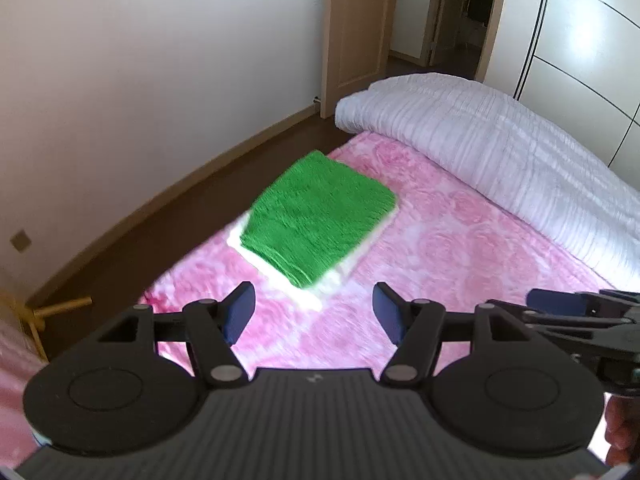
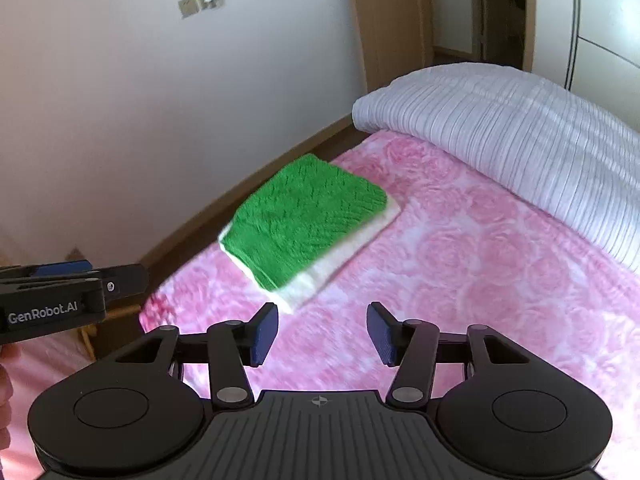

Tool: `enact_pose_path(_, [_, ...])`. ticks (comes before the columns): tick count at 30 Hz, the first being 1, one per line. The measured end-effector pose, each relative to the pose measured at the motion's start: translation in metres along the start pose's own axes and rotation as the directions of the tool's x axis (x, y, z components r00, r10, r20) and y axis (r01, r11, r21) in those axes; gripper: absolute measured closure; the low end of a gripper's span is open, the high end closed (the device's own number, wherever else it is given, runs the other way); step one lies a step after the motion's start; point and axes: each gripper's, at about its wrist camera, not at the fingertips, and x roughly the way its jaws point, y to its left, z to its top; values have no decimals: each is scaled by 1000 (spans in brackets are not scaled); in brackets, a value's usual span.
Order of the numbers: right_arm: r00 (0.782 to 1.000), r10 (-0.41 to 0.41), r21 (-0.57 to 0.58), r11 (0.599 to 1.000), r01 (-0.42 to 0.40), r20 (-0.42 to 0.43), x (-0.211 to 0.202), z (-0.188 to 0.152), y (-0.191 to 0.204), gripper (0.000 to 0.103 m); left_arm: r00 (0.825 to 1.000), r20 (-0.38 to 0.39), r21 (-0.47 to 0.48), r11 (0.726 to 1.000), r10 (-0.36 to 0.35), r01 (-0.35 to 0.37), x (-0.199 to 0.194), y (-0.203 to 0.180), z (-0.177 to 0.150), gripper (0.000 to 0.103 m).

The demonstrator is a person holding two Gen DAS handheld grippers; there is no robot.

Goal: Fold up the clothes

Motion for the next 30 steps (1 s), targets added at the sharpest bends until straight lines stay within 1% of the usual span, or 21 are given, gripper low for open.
enact_pose_path(8, [998,11,-31,999,-13,-61,-9,-17,-12,49,999,-4,-67,997,38,-38,-29,-28,-27,41])
enact_pose_path(12, [997,19,-51,998,-23,-78,-8,-19,-16,49,998,-3,-97,994,57,-57,-40,-37,-37,41])
enact_pose_path(19, [996,28,-128,991,-38,-80,-5,-14,-12,48,996,-16,-140,986,90,-91,-40,-42,-39,41])
enact_pose_path(23, [996,30,-156,987,-42,-80,-1,-10,-11,47,994,-29,-136,985,101,-104,-36,-44,-38,41])
enact_pose_path(30, [995,16,-156,987,-32,-103,11,-1,-10,44,992,-58,-142,983,109,-116,-23,-40,-32,41])
